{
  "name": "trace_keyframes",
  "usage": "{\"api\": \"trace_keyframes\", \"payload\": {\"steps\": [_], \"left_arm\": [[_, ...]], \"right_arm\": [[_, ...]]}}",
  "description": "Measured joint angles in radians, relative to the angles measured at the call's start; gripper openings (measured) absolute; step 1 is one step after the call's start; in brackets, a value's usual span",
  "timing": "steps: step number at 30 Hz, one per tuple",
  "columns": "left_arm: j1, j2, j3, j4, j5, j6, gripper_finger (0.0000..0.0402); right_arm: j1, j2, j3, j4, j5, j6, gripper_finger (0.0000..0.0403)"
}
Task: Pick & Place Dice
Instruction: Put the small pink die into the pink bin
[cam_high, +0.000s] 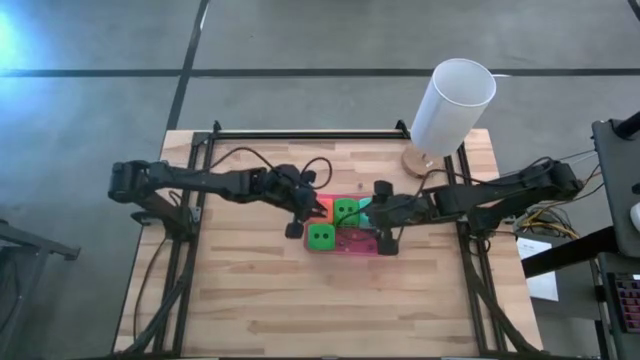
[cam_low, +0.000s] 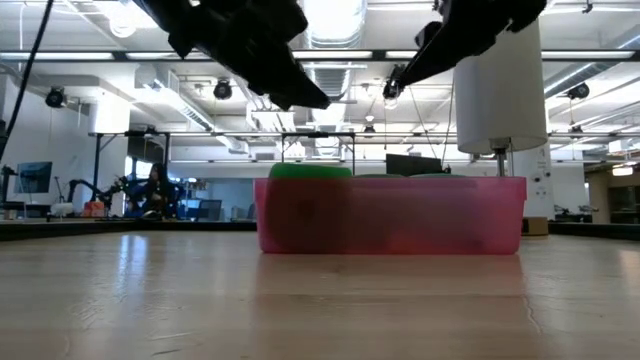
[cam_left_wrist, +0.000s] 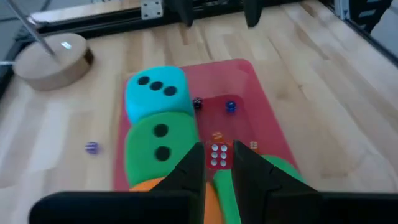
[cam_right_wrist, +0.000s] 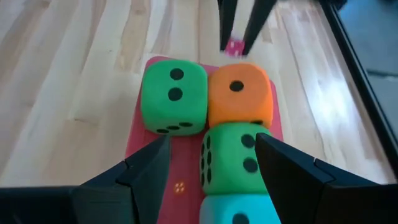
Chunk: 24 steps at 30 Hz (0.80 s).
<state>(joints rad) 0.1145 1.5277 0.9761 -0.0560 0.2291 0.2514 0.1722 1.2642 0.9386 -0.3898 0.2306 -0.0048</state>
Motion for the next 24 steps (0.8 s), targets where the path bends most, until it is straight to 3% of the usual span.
{"api": "trace_keyframes", "payload": {"steps": [7,15,24], "left_arm": [[-0.028,0.113,0.002,0.086,0.026,-0.069,0.0055],[-0.03,0.22,0.048,0.149,0.046,-0.088,0.0059],[-0.04,0.261,0.074,0.159,0.049,-0.068,0.0123]], "right_arm": [[0.0,0.099,0.0,0.098,-0.005,-0.164,0.0231],[0.001,0.189,0.001,0.159,-0.077,-0.219,0.0231],[0.0,0.229,0.0,0.172,-0.087,-0.22,0.0231]]}}
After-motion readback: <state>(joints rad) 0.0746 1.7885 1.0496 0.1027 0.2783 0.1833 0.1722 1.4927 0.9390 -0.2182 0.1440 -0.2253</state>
